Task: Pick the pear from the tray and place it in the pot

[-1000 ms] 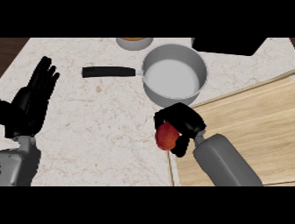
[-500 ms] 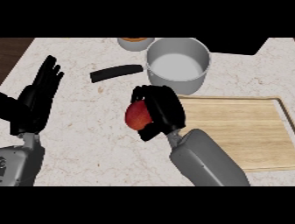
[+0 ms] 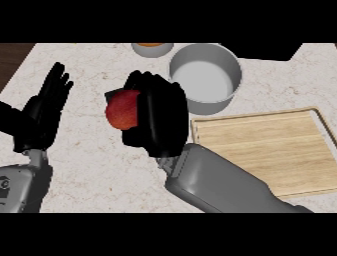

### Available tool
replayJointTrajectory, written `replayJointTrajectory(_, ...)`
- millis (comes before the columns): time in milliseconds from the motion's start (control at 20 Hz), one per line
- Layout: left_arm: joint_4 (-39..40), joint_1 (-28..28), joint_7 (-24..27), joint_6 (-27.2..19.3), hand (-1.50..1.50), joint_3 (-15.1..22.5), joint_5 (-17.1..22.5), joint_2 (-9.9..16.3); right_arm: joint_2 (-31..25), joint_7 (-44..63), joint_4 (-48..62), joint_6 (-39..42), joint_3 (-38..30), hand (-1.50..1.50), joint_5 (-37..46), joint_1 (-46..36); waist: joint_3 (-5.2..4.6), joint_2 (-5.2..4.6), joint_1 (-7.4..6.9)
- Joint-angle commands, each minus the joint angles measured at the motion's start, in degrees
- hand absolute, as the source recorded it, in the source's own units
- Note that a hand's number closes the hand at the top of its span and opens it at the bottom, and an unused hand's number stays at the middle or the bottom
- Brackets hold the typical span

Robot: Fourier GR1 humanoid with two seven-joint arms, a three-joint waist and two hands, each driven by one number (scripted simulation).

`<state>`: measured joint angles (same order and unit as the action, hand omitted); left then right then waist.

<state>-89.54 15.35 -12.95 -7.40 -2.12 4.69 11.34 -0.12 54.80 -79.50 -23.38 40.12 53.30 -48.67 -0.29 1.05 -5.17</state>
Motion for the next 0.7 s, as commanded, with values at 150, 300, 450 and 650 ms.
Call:
replayJointTrajectory(150, 0.14, 1.03, 0.56, -0.16, 0.00, -0.20, -0.48, 0.17, 0.10, 21.84, 2.06, -6.95, 5.55, 1.50, 0.76, -11.90, 0.09, -0.93, 0.02)
replayJointTrajectory(300, 1.35, -0.23, 2.20, 1.10, 0.00, -1.24, 0.65, 0.51, 0.09, 21.57, 7.38, -8.45, 4.58, 1.50, 0.41, -14.08, 0.08, -1.37, 0.60)
replayJointTrajectory(450, -0.61, 1.42, -0.15, -0.05, 0.00, -1.01, 0.14, 0.54, 0.08, 21.70, 8.19, -11.69, 4.50, 1.50, -2.54, -13.14, 0.19, -1.25, 0.64)
replayJointTrajectory(650, -1.63, -1.30, 1.39, -0.11, 0.00, -1.39, 0.91, -0.48, 0.08, 16.70, 11.62, -17.77, 0.32, 1.50, -3.52, -13.83, 0.22, -1.41, 1.00)
